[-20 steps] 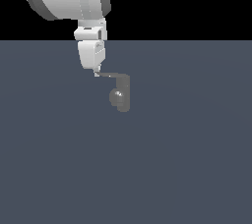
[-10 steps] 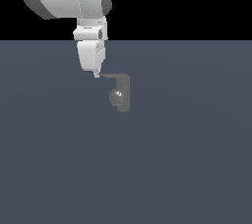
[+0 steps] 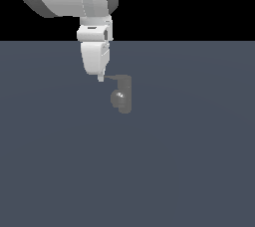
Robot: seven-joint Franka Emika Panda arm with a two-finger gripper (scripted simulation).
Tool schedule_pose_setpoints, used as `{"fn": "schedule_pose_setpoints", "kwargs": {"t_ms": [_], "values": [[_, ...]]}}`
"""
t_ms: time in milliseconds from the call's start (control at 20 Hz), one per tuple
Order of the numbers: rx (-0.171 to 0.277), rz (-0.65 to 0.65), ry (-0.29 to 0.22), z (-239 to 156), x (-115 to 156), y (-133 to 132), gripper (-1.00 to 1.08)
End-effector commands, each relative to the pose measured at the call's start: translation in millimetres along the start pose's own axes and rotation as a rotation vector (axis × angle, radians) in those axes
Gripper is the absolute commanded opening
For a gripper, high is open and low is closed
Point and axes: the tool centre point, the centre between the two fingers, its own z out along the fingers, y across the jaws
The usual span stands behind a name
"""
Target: Turn on the faucet by rotating a designated handle.
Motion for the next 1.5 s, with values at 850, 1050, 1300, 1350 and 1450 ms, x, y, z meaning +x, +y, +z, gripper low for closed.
{"fn": "schedule_pose_setpoints", "kwargs": {"t_ms": [850,1050,1300,1350,1450], "values": [[-0.005,0.008,0.002,1.0,75.9,31.8,-1.0],[-0.007,0.011,0.003,1.4,95.6,35.8,-1.0],[-0.004,-0.026,-0.004,0.0,81.7,25.6,-1.0],[-0.004,-0.024,-0.004,0.1,86.1,23.6,-1.0],[-0.005,-0.02,-0.003,0.3,94.8,19.5,-1.0]]}}
